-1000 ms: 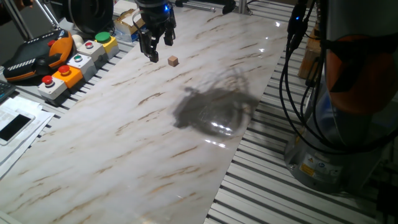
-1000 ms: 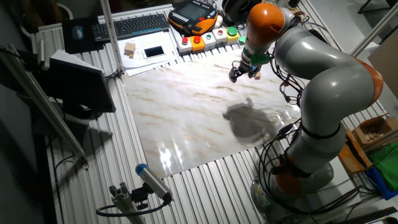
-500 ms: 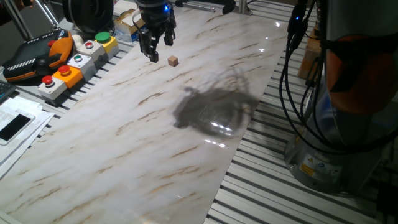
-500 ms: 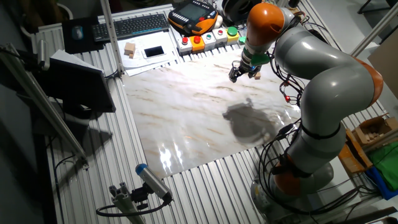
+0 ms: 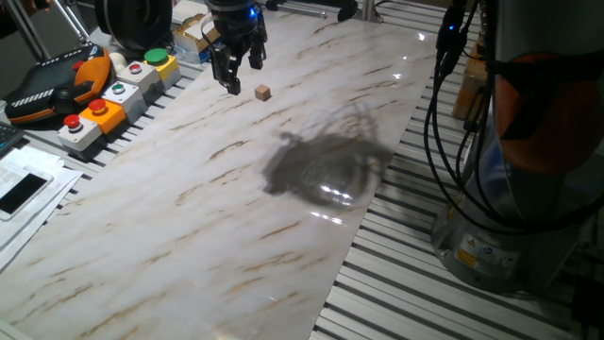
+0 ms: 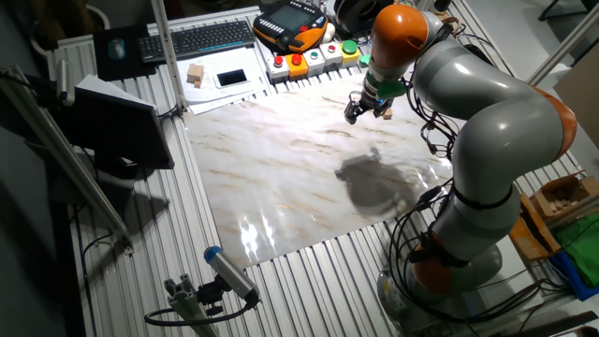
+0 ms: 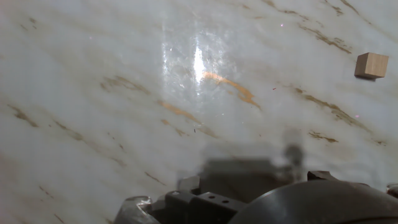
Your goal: Pick up the small block on the left and move it to the right
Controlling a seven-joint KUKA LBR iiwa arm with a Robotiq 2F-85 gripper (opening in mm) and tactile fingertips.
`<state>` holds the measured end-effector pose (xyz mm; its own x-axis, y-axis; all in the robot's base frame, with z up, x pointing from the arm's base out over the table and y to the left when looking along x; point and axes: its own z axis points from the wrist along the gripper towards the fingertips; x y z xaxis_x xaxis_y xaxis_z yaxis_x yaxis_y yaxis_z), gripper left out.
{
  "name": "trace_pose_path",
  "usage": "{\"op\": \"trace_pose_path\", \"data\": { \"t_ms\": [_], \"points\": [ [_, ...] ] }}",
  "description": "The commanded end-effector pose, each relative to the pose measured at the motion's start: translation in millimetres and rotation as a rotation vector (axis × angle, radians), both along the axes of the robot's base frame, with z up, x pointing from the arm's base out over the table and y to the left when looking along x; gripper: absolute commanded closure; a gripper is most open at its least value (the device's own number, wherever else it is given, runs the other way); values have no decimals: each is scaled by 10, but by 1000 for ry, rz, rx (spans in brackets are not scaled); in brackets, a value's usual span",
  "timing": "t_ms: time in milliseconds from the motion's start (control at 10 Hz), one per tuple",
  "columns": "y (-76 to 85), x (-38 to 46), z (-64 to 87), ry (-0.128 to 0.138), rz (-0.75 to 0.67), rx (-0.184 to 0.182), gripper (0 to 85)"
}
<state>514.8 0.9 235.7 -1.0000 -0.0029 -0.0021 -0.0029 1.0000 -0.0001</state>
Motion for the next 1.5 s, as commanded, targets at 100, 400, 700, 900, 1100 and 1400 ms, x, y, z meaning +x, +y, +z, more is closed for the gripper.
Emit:
{"op": "trace_pose_path", "data": {
  "t_ms": [100,400,700,900,1100,1400],
  "points": [
    [5,3,22,-56,64,-63,843],
    [17,-2,38,-55,61,-66,843],
    [7,12,22,-57,58,-64,843],
    [-50,37,-26,-57,49,-47,843],
    [-112,75,-66,-56,50,-50,843],
    [-304,135,-199,-43,6,-40,843]
  ]
}}
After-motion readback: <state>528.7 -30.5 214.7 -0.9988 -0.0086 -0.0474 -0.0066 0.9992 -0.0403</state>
